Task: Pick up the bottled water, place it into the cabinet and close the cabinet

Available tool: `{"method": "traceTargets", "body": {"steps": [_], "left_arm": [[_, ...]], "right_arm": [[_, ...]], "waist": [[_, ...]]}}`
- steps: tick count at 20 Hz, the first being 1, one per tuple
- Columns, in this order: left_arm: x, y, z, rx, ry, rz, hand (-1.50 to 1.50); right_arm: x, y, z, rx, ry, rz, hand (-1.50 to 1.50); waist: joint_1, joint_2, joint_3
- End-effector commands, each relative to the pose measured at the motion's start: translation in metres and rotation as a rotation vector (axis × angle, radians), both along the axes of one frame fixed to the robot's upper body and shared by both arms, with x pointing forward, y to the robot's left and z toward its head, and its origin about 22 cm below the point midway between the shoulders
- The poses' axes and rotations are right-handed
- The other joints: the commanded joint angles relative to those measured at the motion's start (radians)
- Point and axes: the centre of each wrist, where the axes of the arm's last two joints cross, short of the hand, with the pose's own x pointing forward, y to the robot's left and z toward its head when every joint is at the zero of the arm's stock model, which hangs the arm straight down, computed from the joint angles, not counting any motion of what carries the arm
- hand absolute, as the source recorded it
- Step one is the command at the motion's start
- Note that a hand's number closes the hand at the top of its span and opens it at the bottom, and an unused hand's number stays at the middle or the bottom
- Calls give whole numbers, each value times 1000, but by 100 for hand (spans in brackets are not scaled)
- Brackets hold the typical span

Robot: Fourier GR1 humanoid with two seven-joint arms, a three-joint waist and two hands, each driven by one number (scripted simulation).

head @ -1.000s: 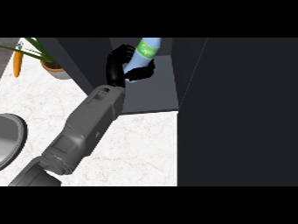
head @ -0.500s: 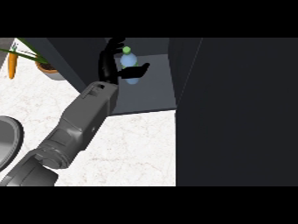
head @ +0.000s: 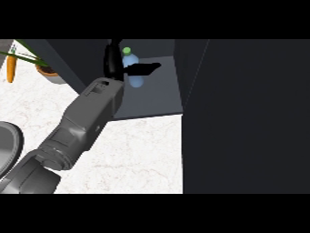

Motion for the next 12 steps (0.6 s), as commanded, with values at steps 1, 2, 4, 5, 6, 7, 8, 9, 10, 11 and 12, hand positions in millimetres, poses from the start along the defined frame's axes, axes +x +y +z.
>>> {"method": "traceTargets", "body": {"steps": [1,2,4,5,6,7,8,9,10,11,12], "left_arm": [[0,-7,6,-99,-88,-109,-150],[3,-18,18,-136,-106,-136,-150],[4,-20,23,-181,-148,-172,-150],[-2,-27,11,-197,-142,-210,-150],[9,-16,33,-225,-147,-209,-150],[11,3,30,-223,-156,-209,-150],[4,-20,22,-234,-154,-245,-150],[-2,-32,15,-238,-136,-257,-150],[-4,-32,10,-235,-153,-248,-150],[-1,-25,12,-253,-155,-260,-150],[-2,-36,18,-242,-170,-242,-150]], "right_arm": [[-1,1,9,34,-26,-1,-150],[-3,0,14,28,3,20,-150],[-2,5,15,49,-21,19,-150],[1,5,13,33,-17,10,-150],[-6,0,21,41,-18,24,-150],[-10,-2,19,22,-5,23,-150],[-3,9,16,45,-7,9,-150],[-4,5,30,23,-9,5,-150],[-5,6,16,38,-2,10,-150],[-9,8,21,32,0,4,-150],[-3,6,37,41,-17,17,-150]], "waist": [[19,-5,-1],[27,-7,0],[33,-12,0],[38,-12,0],[26,-11,0],[29,-15,0],[42,-16,0],[57,-20,1],[42,-22,1],[49,-22,1],[58,-21,1]]}}
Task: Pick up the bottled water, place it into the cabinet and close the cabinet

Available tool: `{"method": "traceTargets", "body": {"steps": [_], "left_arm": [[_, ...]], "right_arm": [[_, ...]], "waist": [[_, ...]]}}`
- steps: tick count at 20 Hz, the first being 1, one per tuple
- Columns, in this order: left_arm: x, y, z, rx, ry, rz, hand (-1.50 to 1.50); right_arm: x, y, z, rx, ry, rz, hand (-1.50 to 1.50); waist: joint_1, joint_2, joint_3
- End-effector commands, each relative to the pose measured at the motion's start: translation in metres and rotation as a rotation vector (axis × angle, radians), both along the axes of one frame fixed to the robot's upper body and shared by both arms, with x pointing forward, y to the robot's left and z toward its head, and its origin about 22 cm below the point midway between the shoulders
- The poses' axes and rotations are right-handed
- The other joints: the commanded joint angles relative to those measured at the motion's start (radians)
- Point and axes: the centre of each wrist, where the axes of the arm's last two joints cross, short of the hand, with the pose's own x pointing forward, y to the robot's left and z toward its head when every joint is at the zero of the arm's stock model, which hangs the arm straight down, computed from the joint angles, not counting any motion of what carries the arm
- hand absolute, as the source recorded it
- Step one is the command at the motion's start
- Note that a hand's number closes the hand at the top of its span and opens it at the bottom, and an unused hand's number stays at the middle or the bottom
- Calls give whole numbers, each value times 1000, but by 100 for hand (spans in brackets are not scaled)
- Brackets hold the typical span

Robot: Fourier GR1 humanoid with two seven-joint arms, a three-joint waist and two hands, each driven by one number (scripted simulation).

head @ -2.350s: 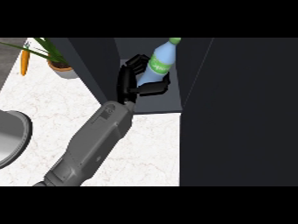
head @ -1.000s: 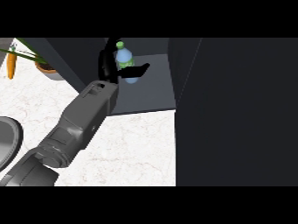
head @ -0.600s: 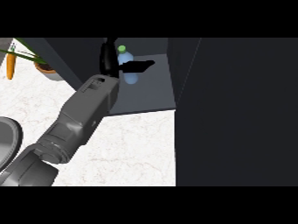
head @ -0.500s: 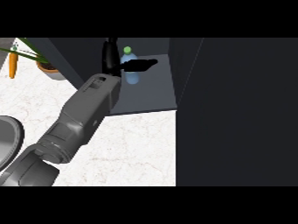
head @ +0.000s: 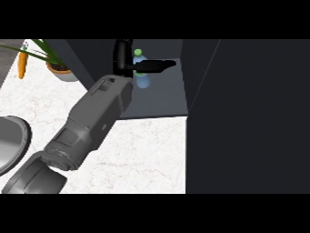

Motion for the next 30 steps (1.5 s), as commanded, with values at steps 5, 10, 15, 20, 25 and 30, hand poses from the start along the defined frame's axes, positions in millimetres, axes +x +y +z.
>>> {"method": "traceTargets", "body": {"steps": [5,10,15,20,25,30], "left_arm": [[-13,-5,-18,-61,2,-65,-150],[-36,-6,-39,-111,22,-115,-150],[-62,-11,-53,-183,22,-219,-150],[-94,-31,-42,-284,9,-360,-150],[-125,-23,-45,-307,-41,-397,-150],[-160,-15,-49,-344,-39,-453,-150]], "right_arm": [[-6,3,27,29,0,-29,-150],[-7,11,25,42,-8,-30,-150],[-8,16,31,20,-12,-25,-150],[-5,15,23,40,-6,-54,-150],[-12,13,33,10,-8,-41,-150],[-6,16,28,-67,-14,25,-150]], "waist": [[42,-19,1],[44,-29,1],[53,-29,1],[67,-29,1],[66,-28,1],[67,-27,1]]}}
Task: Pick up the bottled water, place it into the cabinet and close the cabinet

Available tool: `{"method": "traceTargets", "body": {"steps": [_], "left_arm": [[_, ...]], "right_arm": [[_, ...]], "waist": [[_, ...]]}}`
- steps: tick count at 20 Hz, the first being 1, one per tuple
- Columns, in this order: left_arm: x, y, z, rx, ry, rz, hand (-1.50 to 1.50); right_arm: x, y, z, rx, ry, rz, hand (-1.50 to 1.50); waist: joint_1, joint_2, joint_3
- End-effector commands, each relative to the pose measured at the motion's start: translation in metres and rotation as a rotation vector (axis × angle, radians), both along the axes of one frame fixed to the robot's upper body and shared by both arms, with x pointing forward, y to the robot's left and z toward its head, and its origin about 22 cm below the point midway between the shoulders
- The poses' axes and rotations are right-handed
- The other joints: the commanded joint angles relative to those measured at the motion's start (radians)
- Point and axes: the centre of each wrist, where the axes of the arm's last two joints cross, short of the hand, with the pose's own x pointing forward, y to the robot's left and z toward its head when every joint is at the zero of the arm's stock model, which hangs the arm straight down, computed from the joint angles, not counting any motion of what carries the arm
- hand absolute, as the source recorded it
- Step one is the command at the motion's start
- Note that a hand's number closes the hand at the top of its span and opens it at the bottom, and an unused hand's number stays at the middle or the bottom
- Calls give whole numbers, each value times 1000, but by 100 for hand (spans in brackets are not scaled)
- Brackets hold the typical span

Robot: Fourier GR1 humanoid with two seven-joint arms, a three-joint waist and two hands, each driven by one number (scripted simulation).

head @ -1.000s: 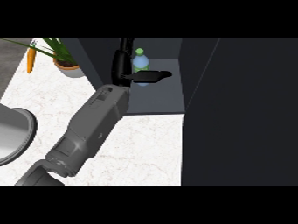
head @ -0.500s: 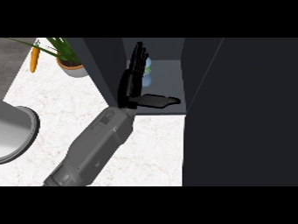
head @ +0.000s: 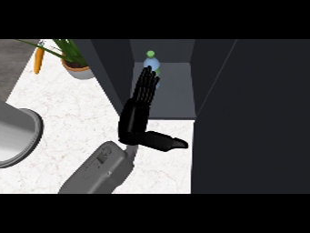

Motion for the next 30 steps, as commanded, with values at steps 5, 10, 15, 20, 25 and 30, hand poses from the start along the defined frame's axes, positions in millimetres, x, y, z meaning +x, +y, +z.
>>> {"method": "traceTargets", "body": {"steps": [5,10,15,20,25,30], "left_arm": [[-58,28,-6,-30,82,-71,150],[-75,71,5,-3,52,3,150],[-91,120,8,-4,54,86,-150],[-117,138,4,-59,68,85,-150],[-128,166,16,-104,77,123,-150],[-143,189,21,-108,91,125,-150]], "right_arm": [[4,-4,29,-188,-57,202,150],[-8,5,46,-220,-18,381,150],[-8,13,58,-269,-106,480,150],[-14,28,74,-242,-106,542,150],[-11,40,67,-231,-100,721,150],[-5,47,67,-287,-116,773,150]], "waist": [[11,0,0],[3,-4,0],[-5,-6,-1],[1,-2,-5],[12,-9,-6],[38,-13,-11]]}}
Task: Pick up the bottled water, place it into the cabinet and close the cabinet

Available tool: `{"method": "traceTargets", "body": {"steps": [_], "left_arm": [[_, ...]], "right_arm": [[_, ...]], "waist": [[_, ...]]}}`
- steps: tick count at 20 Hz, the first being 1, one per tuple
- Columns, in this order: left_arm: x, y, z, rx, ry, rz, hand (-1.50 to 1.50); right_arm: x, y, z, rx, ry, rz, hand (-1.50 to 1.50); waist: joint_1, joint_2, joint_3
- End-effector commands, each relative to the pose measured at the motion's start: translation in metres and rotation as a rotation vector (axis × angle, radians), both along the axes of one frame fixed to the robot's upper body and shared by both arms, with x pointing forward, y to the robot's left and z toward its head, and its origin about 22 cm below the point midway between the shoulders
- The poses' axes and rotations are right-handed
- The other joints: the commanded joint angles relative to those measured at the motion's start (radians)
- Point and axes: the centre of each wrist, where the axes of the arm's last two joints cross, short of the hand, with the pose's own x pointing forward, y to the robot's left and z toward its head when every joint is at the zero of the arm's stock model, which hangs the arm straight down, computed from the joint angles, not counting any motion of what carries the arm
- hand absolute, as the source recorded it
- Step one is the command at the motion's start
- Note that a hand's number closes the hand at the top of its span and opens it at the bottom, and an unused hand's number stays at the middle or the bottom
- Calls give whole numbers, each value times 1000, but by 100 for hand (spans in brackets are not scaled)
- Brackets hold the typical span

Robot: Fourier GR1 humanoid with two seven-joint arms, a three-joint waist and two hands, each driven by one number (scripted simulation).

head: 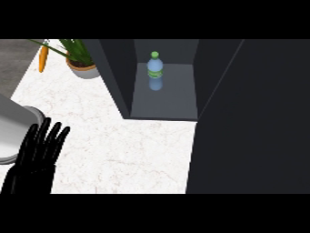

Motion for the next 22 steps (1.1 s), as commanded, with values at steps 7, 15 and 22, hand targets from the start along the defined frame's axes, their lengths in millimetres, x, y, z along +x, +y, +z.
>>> {"method": "traceTargets", "body": {"steps": [7,15,22], "left_arm": [[-19,36,17,-2,-4,-8,-150],[-24,56,20,-2,-15,-47,-150],[-28,69,22,20,-17,-92,-150]], "right_arm": [[-7,26,43,-9,-76,124,150],[0,45,27,107,-30,161,150],[11,46,20,52,-42,171,150]], "waist": [[32,9,-4],[90,29,-5],[142,44,-8]]}}
